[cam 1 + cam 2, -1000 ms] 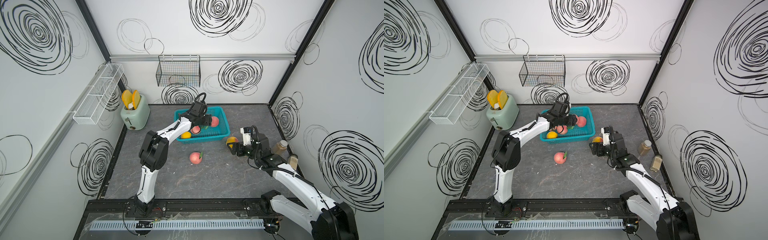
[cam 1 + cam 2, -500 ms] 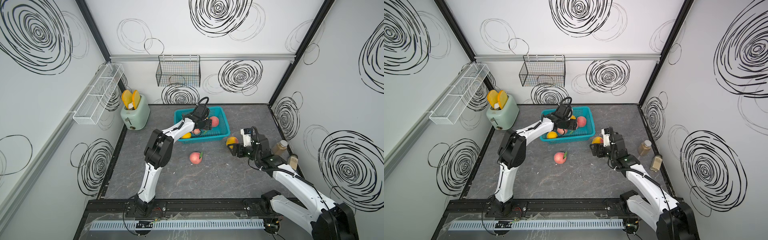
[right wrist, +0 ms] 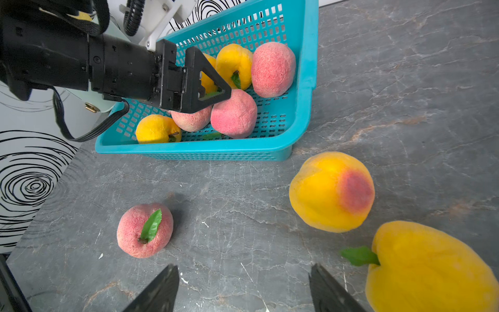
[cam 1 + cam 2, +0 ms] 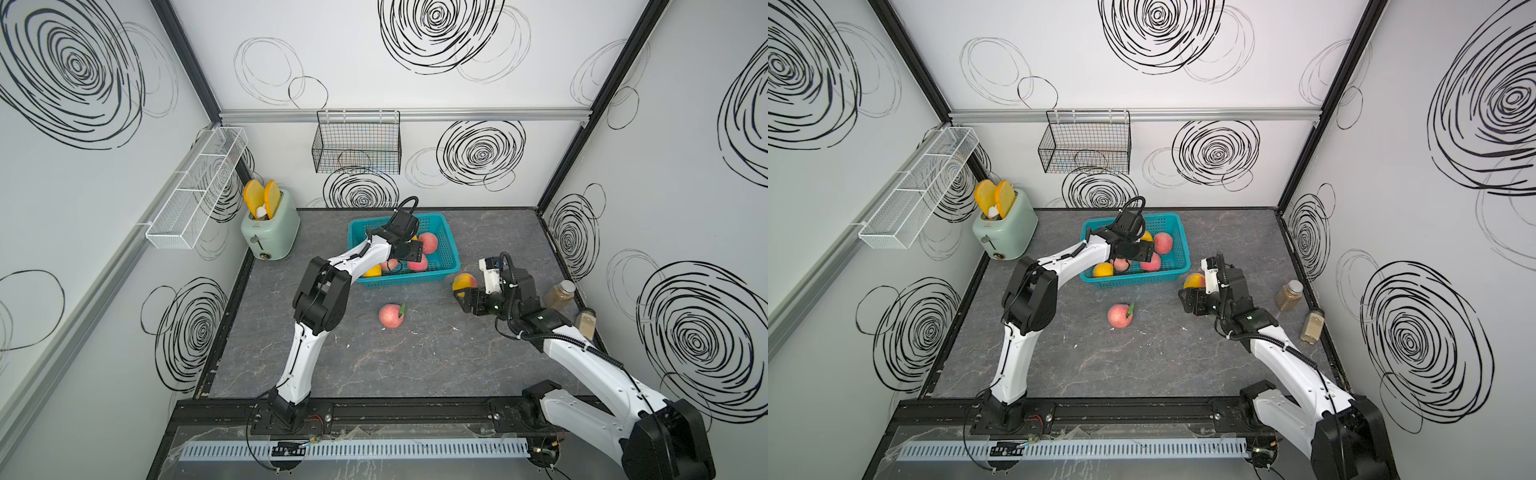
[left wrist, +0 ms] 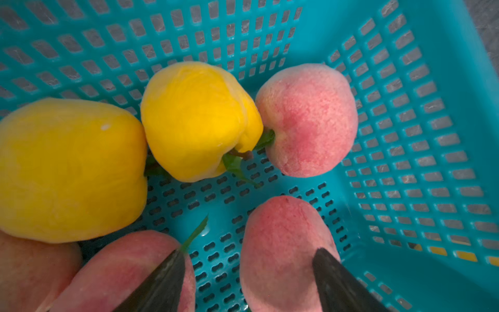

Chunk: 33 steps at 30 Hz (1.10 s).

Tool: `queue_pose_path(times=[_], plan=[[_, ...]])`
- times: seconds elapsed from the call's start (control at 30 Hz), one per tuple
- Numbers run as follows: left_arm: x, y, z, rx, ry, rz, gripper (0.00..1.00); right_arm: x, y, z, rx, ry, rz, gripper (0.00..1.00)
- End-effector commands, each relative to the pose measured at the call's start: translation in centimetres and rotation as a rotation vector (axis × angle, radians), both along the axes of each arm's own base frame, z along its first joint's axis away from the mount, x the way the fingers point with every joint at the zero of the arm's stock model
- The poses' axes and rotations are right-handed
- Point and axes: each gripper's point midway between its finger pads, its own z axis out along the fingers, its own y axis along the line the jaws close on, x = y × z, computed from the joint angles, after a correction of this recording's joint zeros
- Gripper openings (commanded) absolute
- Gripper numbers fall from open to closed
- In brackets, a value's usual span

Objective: Put the peaches into the basket
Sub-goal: Place the peach in the basket.

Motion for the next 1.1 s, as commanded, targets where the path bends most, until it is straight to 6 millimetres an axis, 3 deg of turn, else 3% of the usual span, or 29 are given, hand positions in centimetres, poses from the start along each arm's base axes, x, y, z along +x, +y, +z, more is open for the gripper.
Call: queue_pose_path(times=[0.0,0.57,0.8,1.07], plan=[[0.0,0.1,-0.2,0.012,0.01,-0.01,0.78,0.3,0.1,0.8,0.01,-0.021,0.001,0.8],[0.1,0.7,6.0,-0.018,-0.09,-0.006,0.79,0.3,0.2,0.7,0.018,-0.015,0.0,0.8],[-0.6,0.8,9.1,-0.056,-0.132,-0.012,0.79,0.3,0.2,0.7,0.023,-0.013,-0.002,0.8],[-2.2,1.5,10.8,-0.116,-0.142,-0.021,0.79,0.3,0.2,0.5,0.025,-0.005,-0.004,0.8]])
